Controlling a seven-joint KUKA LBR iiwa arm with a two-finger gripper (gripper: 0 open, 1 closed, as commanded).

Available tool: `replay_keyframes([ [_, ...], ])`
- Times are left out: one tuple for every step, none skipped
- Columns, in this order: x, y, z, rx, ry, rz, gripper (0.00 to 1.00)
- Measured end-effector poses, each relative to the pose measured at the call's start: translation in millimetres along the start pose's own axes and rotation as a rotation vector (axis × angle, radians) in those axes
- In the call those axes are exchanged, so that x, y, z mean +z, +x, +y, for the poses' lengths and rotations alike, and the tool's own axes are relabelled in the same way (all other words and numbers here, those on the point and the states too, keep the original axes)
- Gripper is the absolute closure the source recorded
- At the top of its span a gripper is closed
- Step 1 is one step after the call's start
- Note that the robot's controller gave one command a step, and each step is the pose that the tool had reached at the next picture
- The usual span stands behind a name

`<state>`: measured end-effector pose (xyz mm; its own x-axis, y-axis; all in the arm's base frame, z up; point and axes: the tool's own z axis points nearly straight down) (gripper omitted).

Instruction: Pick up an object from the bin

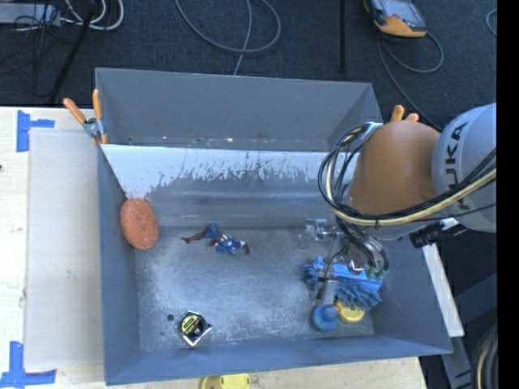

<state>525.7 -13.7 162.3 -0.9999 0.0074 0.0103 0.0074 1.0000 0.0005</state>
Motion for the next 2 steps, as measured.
replay_keyframes([
  [-5, -1.6, 0, -0.001, 0.0, -0.008, 0.0],
  [1, -15.0, -44, 0.11, -0.001, -0.012, 0.0],
])
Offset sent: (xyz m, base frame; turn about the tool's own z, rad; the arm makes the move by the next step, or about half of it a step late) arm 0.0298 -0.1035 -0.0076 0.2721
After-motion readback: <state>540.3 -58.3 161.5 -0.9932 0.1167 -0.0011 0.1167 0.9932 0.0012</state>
